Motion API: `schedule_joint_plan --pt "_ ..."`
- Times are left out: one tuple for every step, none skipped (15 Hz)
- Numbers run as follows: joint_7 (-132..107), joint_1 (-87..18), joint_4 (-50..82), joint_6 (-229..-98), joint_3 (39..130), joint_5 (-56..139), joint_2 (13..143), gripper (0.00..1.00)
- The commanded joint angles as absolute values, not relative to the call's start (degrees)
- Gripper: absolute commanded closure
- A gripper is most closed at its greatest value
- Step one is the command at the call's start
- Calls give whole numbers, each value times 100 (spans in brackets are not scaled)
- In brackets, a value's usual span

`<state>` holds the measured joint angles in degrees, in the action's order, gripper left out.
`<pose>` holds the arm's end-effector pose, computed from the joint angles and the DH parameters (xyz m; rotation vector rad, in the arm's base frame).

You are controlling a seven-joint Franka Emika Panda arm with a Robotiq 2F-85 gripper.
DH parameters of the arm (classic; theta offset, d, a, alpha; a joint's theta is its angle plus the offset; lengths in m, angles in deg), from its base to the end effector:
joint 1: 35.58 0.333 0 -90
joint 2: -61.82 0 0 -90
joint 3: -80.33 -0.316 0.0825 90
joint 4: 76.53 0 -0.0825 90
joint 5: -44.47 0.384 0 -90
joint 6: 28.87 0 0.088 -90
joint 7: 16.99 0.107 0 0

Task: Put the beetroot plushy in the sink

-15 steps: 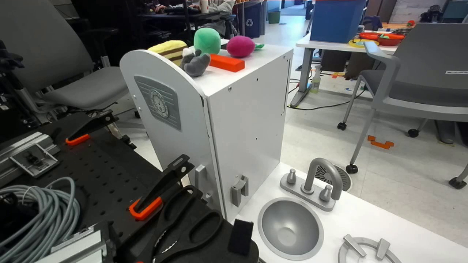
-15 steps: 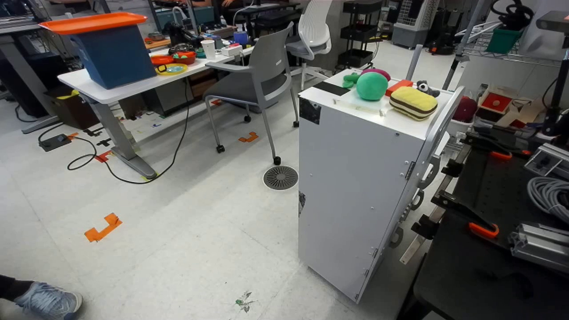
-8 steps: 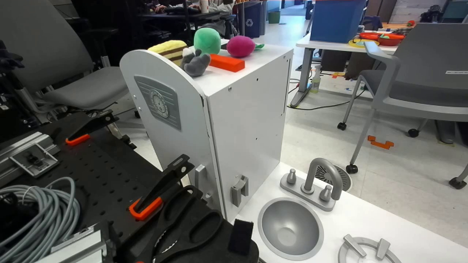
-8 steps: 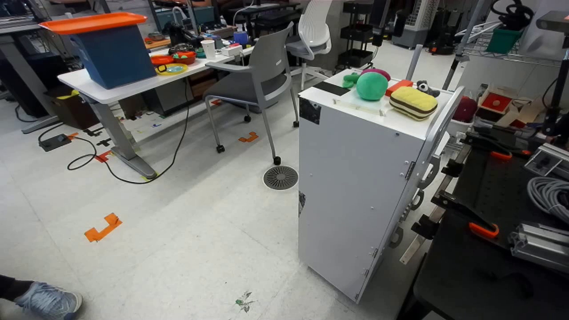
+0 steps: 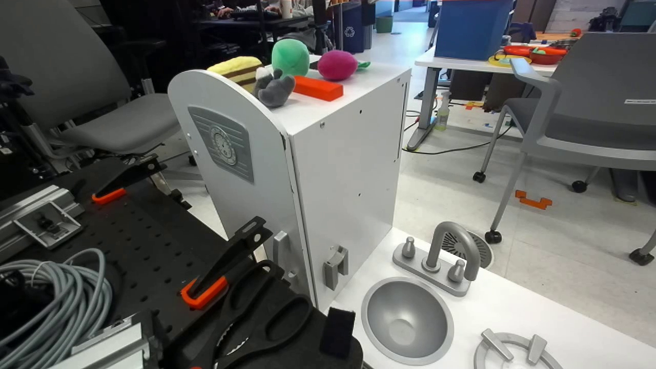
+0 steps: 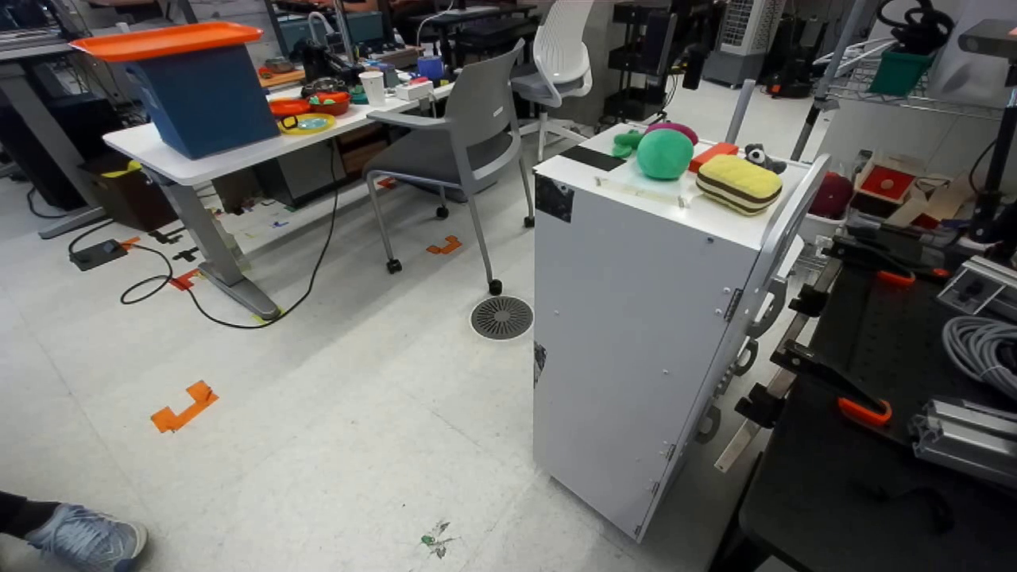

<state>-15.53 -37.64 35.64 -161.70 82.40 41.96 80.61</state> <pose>0.6138 -0.0442 0.3122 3.0945 -0.1025 0.0490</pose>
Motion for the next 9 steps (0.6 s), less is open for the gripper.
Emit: schedule_joint_plan --pt "-1860 -3862 3414 -16125 8133 4559 8229 0" --pt "-1898 -3870 3400 -16105 8123 4650 8262 0" --pt "-1924 -3869 3397 -16107 8123 4703 8289 0" --pt "-1953 -3869 3390 -16097 8127 4733 8313 0" --pt "-1983 -3875 3388 -16082 8130 4771 8330 0" --pt "-2018 -3884 3390 -16068 8136 4780 8344 0" --pt "-2037 -3889 3402 -16048 8147 4757 8349 0" --pt "-2052 -3901 3408 -16040 8153 4756 8358 0" --pt "-2080 -3923 3425 -16034 8158 4758 8364 0"
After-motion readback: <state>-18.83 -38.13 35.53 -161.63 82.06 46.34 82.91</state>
